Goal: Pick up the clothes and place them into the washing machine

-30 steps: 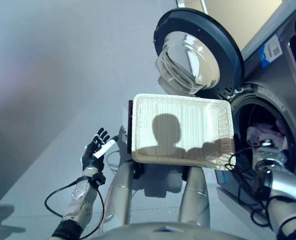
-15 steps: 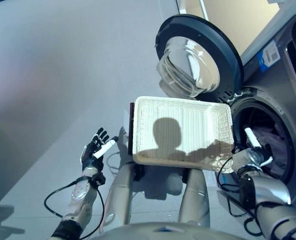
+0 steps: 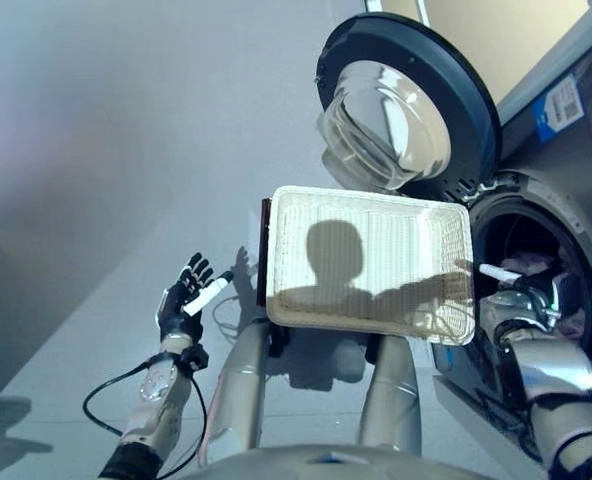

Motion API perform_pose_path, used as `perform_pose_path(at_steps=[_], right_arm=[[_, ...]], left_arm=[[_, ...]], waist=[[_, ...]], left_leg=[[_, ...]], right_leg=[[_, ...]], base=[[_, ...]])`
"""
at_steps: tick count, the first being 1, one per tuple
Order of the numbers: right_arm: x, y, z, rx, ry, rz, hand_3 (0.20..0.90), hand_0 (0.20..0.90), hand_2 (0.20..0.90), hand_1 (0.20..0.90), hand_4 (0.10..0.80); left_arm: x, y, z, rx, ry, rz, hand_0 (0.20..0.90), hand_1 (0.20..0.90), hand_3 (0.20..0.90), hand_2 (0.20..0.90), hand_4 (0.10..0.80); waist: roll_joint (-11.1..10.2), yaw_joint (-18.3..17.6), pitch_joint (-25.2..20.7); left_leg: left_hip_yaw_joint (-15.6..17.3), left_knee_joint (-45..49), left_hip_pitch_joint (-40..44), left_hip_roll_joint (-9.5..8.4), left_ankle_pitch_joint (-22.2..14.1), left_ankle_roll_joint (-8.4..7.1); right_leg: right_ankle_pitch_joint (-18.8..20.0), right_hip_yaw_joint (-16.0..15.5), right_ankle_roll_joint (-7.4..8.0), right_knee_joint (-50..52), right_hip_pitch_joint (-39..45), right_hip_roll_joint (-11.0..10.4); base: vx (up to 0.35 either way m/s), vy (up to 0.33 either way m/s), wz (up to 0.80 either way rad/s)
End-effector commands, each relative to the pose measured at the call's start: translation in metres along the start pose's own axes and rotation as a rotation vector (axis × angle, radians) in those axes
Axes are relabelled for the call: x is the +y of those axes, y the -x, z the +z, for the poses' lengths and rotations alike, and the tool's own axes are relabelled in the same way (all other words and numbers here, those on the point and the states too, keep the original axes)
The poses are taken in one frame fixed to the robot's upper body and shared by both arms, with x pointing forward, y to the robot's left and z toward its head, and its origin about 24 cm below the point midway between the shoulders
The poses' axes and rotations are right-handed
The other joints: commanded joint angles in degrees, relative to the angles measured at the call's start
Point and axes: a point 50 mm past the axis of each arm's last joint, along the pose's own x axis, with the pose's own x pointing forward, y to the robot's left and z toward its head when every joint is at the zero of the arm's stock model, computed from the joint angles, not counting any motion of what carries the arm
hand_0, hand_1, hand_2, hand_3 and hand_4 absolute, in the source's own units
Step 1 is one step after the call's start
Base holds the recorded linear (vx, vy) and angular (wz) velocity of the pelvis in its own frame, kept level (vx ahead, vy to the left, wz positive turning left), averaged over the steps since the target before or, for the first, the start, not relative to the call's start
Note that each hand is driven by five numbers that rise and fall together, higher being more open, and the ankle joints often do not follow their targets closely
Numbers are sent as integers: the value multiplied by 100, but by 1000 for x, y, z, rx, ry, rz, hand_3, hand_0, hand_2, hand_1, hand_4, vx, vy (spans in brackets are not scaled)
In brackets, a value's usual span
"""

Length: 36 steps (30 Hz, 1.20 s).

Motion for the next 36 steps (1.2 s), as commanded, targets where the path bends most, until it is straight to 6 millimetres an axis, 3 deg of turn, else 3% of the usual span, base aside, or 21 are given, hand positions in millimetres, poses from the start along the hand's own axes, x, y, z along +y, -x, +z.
perform_pose_path(at_steps=[1, 3, 6, 7, 8, 9, 14, 23, 26, 27, 36], right_arm=[[-51, -27, 4, -36, 67, -168, 900, 900, 900, 900, 800], [-61, -32, 8, -74, 119, -203, 900, 900, 900, 900, 800], [-72, -36, 5, -60, 167, -234, 900, 900, 900, 900, 800], [-74, -37, 3, -54, 179, -236, 900, 900, 900, 900, 800], [-75, -37, 5, -57, 183, -234, 900, 900, 900, 900, 800], [-79, -39, 8, -52, 155, -228, 900, 900, 900, 900, 800], [-78, -39, 10, -58, 178, -225, 900, 900, 900, 900, 800], [-81, -42, -4, -62, 528, -115, 900, 900, 900, 900, 800], [-86, -44, -1, -65, 543, -122, 650, 650, 650, 650, 622], [-88, -45, 0, -67, 550, -124, 200, 200, 200, 200, 300], [-106, -50, -5, -58, 699, -147, 200, 200, 200, 200, 300]], left_arm=[[9, 4, 36, -187, -16, -16, 900, 900, 900, 900, 800], [10, 5, 39, -200, -13, -10, 900, 900, 900, 900, 800], [9, 6, 39, -194, -16, -21, 900, 900, 900, 900, 800], [8, 6, 38, -189, -15, -25, 900, 900, 900, 900, 800], [7, 6, 39, -192, -12, -31, 900, 900, 900, 900, 800], [4, 6, 38, -185, -4, -44, 900, 900, 900, 900, 800], [2, 6, 40, -195, -2, -57, 900, 900, 900, 900, 800], [3, 11, 50, -220, 9, -89, 900, 900, 900, 900, 800], [5, 12, 52, -224, 11, -88, 900, 900, 900, 900, 800], [5, 13, 52, -223, 10, -89, 900, 900, 900, 900, 800], [8, 18, 55, -231, 22, -79, 900, 900, 900, 900, 800]], waist=[[215, 130, -222], [301, 161, -189], [376, 172, -164], [388, 183, -187], [410, 187, -170], [426, 187, -177], [479, 183, -149], [559, 254, -151], [583, 267, -150], [594, 281, -147], [693, 336, -168]], left_leg=[[-167, -54, -26, 121, -36, -372], [-165, 115, -32, 150, -246, -400], [-180, 165, -196, 136, -74, -372], [-212, 219, -149, 142, -259, -413], [-183, 165, -227, 133, -70, -378], [-200, 234, -205, 135, -272, -424], [-160, 298, -329, 134, -270, -422], [-114, 349, -648, 116, -200, -433], [-71, 311, -707, 119, -162, -437], [-67, 290, -723, 113, -151, -432], [18, 147, -791, 51, -95, -415]], right_leg=[[377, 20, -258, 14, -190, 142], [152, 94, -246, 225, -253, 170], [266, 93, -305, 279, -389, 154], [65, 100, -269, 370, -346, 163], [242, 83, -312, 309, -432, 158], [30, 120, -282, 428, -446, 172], [22, 201, -304, 533, -632, 186], [72, 303, -325, 655, -1027, 143], [92, 337, -322, 657, -1147, 145], [102, 351, -316, 654, -1181, 141], [115, 469, -294, 661, -1357, 111]], base=[[-46, -1, -3], [56, -24, -5], [-48, -24, -4], [-15, -37, 6], [68, -56, 8], [-25, -29, 8], [-10, -10, 2], [-28, -6, 0], [-11, -2, 3], [-2, 11, 7], [3, 3, 0]])
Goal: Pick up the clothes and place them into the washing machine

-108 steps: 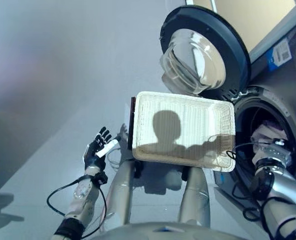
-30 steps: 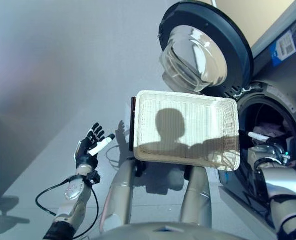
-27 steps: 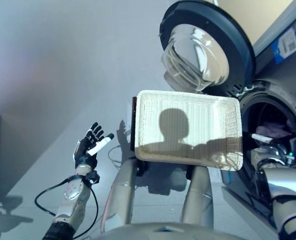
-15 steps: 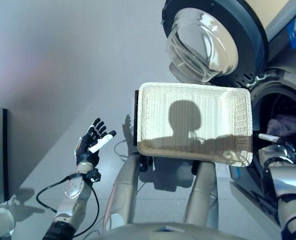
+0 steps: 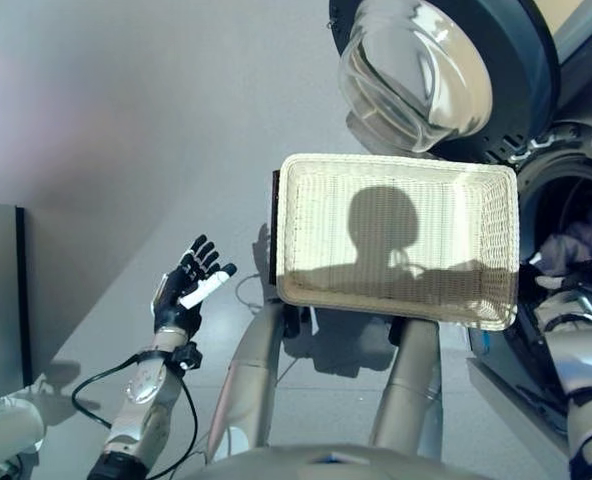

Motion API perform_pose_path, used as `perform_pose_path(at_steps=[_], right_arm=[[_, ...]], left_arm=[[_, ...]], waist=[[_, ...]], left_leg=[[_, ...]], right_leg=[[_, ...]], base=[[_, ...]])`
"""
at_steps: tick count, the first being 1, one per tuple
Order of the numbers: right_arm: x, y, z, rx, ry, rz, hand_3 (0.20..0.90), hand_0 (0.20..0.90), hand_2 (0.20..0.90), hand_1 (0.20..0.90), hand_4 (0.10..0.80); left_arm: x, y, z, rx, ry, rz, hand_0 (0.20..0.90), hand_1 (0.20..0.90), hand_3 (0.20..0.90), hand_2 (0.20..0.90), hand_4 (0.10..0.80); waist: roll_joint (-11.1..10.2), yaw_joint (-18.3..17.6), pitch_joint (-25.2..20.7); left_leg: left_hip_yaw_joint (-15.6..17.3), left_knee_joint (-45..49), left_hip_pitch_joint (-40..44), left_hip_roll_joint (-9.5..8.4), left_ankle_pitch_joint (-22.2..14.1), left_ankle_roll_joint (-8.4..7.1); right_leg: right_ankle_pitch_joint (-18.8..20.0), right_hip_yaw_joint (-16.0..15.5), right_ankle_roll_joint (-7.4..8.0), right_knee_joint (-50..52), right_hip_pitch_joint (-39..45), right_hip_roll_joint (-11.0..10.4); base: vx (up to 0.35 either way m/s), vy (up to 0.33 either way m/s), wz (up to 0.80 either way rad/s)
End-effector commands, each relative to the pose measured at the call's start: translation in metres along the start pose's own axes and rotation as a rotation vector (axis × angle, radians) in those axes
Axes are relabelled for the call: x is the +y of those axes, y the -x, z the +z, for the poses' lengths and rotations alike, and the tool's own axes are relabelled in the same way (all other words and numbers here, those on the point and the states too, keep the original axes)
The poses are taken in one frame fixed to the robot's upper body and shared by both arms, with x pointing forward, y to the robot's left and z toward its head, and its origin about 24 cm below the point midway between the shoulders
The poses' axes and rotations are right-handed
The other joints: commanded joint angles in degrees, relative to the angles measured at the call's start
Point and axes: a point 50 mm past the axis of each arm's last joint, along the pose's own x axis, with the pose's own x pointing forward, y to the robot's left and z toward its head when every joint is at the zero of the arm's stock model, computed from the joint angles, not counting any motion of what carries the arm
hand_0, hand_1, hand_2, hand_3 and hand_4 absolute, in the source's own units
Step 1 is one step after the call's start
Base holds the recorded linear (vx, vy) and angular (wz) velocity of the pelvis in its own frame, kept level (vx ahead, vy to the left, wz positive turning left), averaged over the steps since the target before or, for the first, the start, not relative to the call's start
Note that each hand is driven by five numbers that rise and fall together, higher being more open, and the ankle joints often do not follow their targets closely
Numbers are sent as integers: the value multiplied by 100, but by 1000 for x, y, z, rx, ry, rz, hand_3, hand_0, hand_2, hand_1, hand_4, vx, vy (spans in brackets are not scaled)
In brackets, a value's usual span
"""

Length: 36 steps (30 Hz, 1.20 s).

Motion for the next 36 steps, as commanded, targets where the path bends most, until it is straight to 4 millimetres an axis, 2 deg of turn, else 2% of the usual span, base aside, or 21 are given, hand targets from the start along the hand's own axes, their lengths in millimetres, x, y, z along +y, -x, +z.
perform_pose_path(at_steps=[1, 3, 7, 9, 10, 11, 15, 17, 21, 23, 27, 32, 36], right_arm=[[-38, -15, -36, 74, 202, -110, 200, 200, 200, 200, 300], [-50, -18, -27, 49, 253, -132, 200, 200, 200, 200, 300], [-51, -18, -21, 23, 305, -140, 200, 200, 200, 200, 300], [-50, -18, -18, 28, 250, -135, 200, 200, 200, 200, 300], [-48, -18, -19, 62, 93, -115, 200, 200, 200, 200, 300], [-48, -18, -17, 106, -150, -106, 200, 200, 200, 200, 300], [-50, -17, -19, 300, -850, -165, 200, 200, 200, 200, 300], [-46, -15, -19, 377, -1071, -197, 200, 200, 200, 200, 300], [-45, -14, -13, 391, -1157, -238, 200, 200, 200, 200, 300], [-63, -17, -18, 439, -1285, -333, 200, 200, 200, 200, 300], [-80, -19, -29, 506, -1378, -442, 200, 200, 200, 200, 300], [-108, -22, -43, 537, -1477, -558, 200, 200, 200, 200, 300], [-135, -24, -42, 473, -1463, -642, 200, 200, 200, 200, 300]], left_arm=[[13, 7, 34, -158, -8, 29, 900, 900, 900, 900, 800], [10, 7, 36, -165, -6, 20, 900, 900, 900, 900, 800], [8, 5, 38, -173, -2, 14, 900, 900, 900, 900, 800], [7, 5, 37, -172, 3, 23, 900, 900, 900, 900, 800], [6, 5, 36, -167, 3, 23, 900, 900, 900, 900, 800], [6, 4, 35, -167, 7, 22, 900, 900, 900, 900, 800], [8, 4, 32, -158, 9, 56, 900, 900, 900, 900, 800], [10, 5, 30, -151, 22, 77, 900, 900, 900, 900, 800], [10, 8, 30, -156, 57, 83, 900, 900, 900, 900, 800], [10, 12, 26, -141, 74, 83, 900, 900, 900, 900, 800], [11, 14, 23, -125, 75, 84, 900, 900, 900, 900, 800], [13, 16, 23, -125, 82, 97, 900, 900, 900, 900, 800], [11, 16, 27, -145, 93, 89, 900, 900, 900, 900, 800]], waist=[[285, 61, -264], [301, 70, -258], [317, 58, -223], [327, 48, -206], [338, 45, -204], [349, 28, -196], [381, -56, -190], [390, -49, -210], [448, -52, -251], [511, -25, -308], [574, -2, -379], [624, -5, -426], [617, -22, -436]], left_leg=[[-115, -168, 67, 76, -123, -359], [-102, -219, 55, 49, -107, -347], [-89, -246, 43, 40, -95, -346], [-89, -296, 72, 41, -87, -346], [-99, -324, 88, 39, -89, -345], [-106, -321, 91, 33, -102, -345], [-90, -334, 111, 24, -151, -355], [-85, -343, 127, 13, -173, -358], [-72, -347, 123, -4, -174, -370], [-90, -370, 134, -22, -165, -393], [-97, -422, 154, -51, -150, -410], [-83, -461, 139, -59, -139, -423], [-46, -491, 133, -52, -120, -436]], right_leg=[[274, 50, -215, -91, -135, 89], [271, 82, -216, -95, -178, 78], [258, 104, -222, -85, -195, 84], [242, 115, -228, -77, -202, 90], [224, 120, -231, -70, -201, 92], [204, 128, -229, -54, -215, 95], [110, 170, -243, -14, -243, 126], [57, 190, -249, 11, -260, 134], [15, 219, -259, 56, -295, 136], [-48, 240, -260, 109, -308, 121], [-94, 268, -253, 144, -324, 92], [-136, 313, -244, 200, -409, 75], [-122, 360, -240, 211, -450, 84]], base=[[0, 0, 0], [0, 0, 0], [0, 0, 0], [33, -16, 0], [35, -19, -2], [38, -21, -1], [45, -7, 3], [45, 6, 1], [23, 2, 0], [45, -4, 4], [17, -4, 3], [8, -6, 1], [11, -9, 5]])
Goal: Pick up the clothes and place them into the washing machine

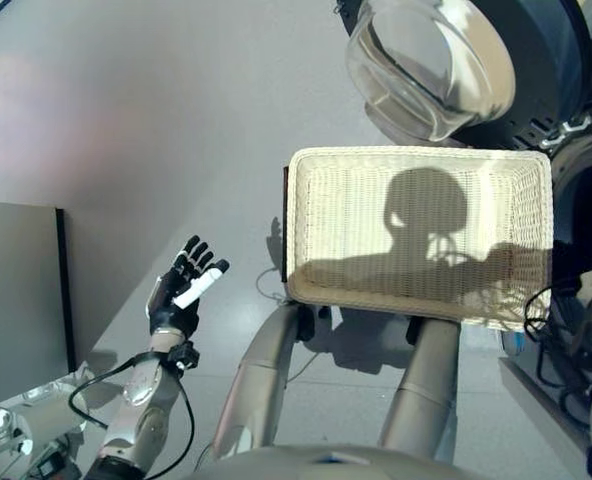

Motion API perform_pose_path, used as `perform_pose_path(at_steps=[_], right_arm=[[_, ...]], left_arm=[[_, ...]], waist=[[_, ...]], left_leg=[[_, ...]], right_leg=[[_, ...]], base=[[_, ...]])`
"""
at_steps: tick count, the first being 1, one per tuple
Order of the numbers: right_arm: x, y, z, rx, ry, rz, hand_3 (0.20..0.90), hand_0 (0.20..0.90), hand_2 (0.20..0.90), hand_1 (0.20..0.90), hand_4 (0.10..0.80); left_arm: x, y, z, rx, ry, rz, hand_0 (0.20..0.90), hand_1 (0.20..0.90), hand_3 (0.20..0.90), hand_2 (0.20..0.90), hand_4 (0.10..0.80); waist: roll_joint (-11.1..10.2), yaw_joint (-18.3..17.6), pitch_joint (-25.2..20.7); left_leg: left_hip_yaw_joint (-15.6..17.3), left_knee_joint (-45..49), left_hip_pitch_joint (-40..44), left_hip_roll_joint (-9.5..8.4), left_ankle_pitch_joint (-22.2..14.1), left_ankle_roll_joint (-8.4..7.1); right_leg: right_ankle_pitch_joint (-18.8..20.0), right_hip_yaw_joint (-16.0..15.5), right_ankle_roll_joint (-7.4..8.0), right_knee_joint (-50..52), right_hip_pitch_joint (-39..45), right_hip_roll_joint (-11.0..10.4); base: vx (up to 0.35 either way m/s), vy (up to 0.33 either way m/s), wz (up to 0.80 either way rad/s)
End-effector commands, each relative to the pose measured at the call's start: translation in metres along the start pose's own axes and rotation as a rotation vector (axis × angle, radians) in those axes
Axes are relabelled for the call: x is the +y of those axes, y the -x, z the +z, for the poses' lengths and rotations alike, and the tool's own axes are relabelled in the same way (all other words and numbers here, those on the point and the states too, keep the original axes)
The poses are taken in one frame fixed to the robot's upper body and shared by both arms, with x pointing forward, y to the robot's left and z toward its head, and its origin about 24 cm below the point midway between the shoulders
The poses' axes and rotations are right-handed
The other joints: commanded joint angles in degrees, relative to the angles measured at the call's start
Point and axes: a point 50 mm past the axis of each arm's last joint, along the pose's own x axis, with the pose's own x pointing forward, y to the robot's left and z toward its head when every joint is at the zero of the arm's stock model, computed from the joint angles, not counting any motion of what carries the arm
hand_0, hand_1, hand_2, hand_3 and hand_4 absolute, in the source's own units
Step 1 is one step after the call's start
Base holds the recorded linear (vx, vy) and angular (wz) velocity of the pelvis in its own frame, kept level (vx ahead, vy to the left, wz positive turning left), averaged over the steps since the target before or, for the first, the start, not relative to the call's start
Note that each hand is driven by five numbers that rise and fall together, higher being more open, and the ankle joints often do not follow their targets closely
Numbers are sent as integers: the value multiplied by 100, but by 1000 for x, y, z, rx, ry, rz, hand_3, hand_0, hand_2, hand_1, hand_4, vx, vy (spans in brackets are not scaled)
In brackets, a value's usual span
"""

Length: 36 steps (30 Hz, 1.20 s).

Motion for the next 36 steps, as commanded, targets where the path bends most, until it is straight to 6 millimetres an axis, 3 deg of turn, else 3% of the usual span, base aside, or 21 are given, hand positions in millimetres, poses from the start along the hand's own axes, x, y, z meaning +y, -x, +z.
perform_pose_path(at_steps=[1, 6, 11, 15, 16, 17, 18, 22, 36], right_arm=[[-28, -14, 77, -296, -79, -137, 200, 200, 200, 200, 300], [-42, -15, 106, -382, -118, -206, 200, 200, 200, 200, 300], [-43, -14, 106, -417, -119, -235, 200, 200, 200, 200, 300], [-25, -9, 87, -407, -93, -108, 200, 200, 200, 200, 300], [-23, -9, 85, -398, -85, -92, 417, 417, 417, 417, 455], [-22, -9, 82, -392, -73, -83, 862, 862, 862, 862, 773], [-18, -8, 77, -402, -19, -66, 900, 900, 900, 900, 800], [-2, 2, 65, -477, 93, 31, 900, 900, 900, 900, 800], [-14, -15, 23, -336, 266, 67, 900, 900, 900, 900, 800]], left_arm=[[7, 11, 26, -166, 13, 26, 900, 900, 900, 900, 800], [11, 13, 26, -166, 10, 42, 900, 900, 900, 900, 800], [13, 13, 24, -156, 12, 59, 900, 900, 900, 900, 800], [14, 10, 23, -160, 6, 56, 900, 900, 900, 900, 800], [12, 9, 25, -169, 2, 48, 900, 900, 900, 900, 800], [12, 9, 26, -174, -2, 45, 900, 900, 900, 900, 800], [12, 8, 27, -178, -6, 38, 900, 900, 900, 900, 800], [13, 9, 32, -201, -6, 36, 900, 900, 900, 900, 800], [20, 11, 31, -182, -18, 53, 900, 900, 900, 900, 800]], waist=[[357, -138, -359], [334, -229, -361], [310, -261, -391], [264, -278, -380], [243, -282, -378], [224, -291, -377], [208, -281, -381], [180, -289, -349], [98, -248, -300]], left_leg=[[-255, 16, 133, 200, -376, -433], [-258, 22, 122, 230, -373, -459], [-270, 35, 109, 259, -385, -462], [-269, 44, 129, 292, -409, -452], [-266, 53, 124, 301, -414, -453], [-265, 57, 125, 312, -421, -454], [-264, 65, 122, 319, -418, -453], [-279, 105, 111, 343, -414, -454], [-274, 250, -5, 359, -470, -447]], right_leg=[[-118, 49, -230, 131, -31, 238], [-161, 48, -247, 184, -72, 265], [-161, 18, -255, 188, -72, 289], [-137, -11, -266, 167, -42, 346], [-130, -18, -265, 158, -38, 354], [-119, -23, -262, 146, -37, 362], [-104, -37, -262, 131, -26, 365], [-78, -92, -269, 108, 15, 386], [-82, -99, -300, 128, -42, 427]], base=[[0, 0, 0], [1, -8, -2], [0, 0, 0], [0, 0, 0], [0, 0, 0], [0, 0, 0], [-7, -14, -3], [-17, -18, -8], [0, 3, 1]])
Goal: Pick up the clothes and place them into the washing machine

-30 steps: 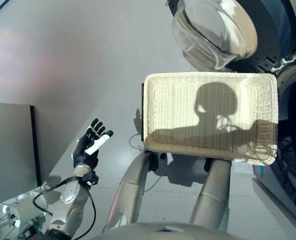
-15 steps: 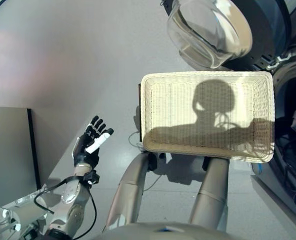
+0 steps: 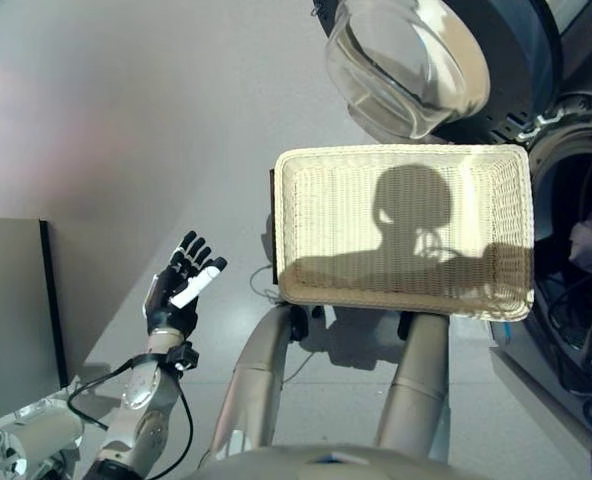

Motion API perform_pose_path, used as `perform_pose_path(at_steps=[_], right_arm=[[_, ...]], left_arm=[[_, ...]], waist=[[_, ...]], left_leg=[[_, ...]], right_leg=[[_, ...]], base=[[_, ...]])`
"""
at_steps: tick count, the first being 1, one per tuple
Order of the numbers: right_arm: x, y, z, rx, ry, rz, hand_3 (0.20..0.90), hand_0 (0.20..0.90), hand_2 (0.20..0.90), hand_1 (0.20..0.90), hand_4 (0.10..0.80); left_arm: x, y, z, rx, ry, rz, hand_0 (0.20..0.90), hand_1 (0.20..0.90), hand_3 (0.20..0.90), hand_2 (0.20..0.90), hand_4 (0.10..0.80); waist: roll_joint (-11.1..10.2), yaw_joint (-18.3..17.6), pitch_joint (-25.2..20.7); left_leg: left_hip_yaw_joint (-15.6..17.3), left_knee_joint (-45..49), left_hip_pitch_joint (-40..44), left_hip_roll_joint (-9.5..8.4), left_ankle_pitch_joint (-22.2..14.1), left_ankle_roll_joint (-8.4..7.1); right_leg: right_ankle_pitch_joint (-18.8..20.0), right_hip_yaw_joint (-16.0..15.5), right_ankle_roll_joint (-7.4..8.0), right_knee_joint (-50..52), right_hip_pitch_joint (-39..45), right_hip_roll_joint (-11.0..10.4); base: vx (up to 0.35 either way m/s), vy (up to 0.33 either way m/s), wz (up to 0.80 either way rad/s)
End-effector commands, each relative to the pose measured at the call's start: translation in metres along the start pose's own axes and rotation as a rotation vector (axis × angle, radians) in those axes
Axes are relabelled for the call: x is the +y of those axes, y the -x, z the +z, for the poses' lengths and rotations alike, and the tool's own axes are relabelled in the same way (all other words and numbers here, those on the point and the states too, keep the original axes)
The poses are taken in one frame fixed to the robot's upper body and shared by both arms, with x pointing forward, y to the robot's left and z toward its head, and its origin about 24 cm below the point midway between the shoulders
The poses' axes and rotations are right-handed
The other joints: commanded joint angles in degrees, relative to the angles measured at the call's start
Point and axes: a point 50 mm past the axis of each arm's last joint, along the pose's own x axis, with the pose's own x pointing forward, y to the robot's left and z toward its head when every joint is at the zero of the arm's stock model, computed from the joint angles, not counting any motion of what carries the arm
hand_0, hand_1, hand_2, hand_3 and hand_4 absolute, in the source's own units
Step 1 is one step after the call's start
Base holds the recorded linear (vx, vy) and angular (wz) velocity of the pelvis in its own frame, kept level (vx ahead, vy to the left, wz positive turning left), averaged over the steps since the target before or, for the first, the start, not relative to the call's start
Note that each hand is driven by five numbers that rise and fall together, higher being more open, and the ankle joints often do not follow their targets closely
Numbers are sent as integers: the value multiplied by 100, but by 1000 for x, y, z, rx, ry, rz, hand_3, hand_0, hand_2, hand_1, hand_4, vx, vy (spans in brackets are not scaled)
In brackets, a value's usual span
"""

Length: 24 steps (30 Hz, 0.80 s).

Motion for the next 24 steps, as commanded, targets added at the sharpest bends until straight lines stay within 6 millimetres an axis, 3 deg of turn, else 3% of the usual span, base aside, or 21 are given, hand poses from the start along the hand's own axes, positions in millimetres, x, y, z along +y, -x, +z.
perform_pose_path(at_steps=[1, 5, 15, 21, 22, 23, 24], right_arm=[[-22, -14, 2, -71, 91, -30, 900, 900, 900, 900, 800], [-17, -13, -6, -53, 115, 51, 900, 900, 900, 900, 800], [-29, -17, -24, 18, 259, 60, 900, 900, 900, 900, 800], [-13, -6, -40, 40, 303, 166, 900, 900, 900, 900, 800], [-13, -5, -40, 40, 303, 167, 862, 862, 862, 862, 773], [-13, -5, -40, 40, 303, 167, 760, 760, 760, 760, 700], [1, 3, -43, 17, 289, 234, 480, 480, 480, 480, 500]], left_arm=[[23, 7, 27, -136, -25, 62, 900, 900, 900, 900, 800], [25, 8, 29, -140, -16, 63, 900, 900, 900, 900, 800], [25, 8, 26, -115, -19, 48, 900, 900, 900, 900, 800], [25, 5, 28, -114, -11, 55, 900, 900, 900, 900, 800], [25, 5, 28, -114, -11, 55, 900, 900, 900, 900, 800], [25, 5, 28, -114, -11, 56, 900, 900, 900, 900, 800], [25, 5, 31, -128, -6, 62, 900, 900, 900, 900, 800]], waist=[[151, 52, -259], [172, 68, -207], [180, 127, -220], [120, 108, -172], [117, 104, -173], [116, 103, -173], [97, 82, -159]], left_leg=[[-209, 81, 80, 247, -400, -430], [-150, 232, -12, 244, -432, -423], [-150, 338, -97, 234, -438, -424], [-126, 366, -150, 247, -430, -411], [-125, 368, -153, 248, -431, -411], [-125, 369, -154, 248, -431, -411], [-128, 386, -179, 259, -427, -407]], right_leg=[[-100, -24, -323, 223, -131, 299], [-123, 26, -339, 329, -247, 308], [-173, 0, -362, 449, -321, 337], [-151, 3, -394, 461, -392, 399], [-151, 3, -395, 462, -395, 400], [-151, 4, -395, 463, -396, 400], [-132, 1, -409, 451, -421, 430]], base=[[-4, 21, -6], [-4, 9, -2], [2, -8, -2], [-5, -5, 0], [0, 0, 0], [0, 0, 0], [0, 0, 0]])
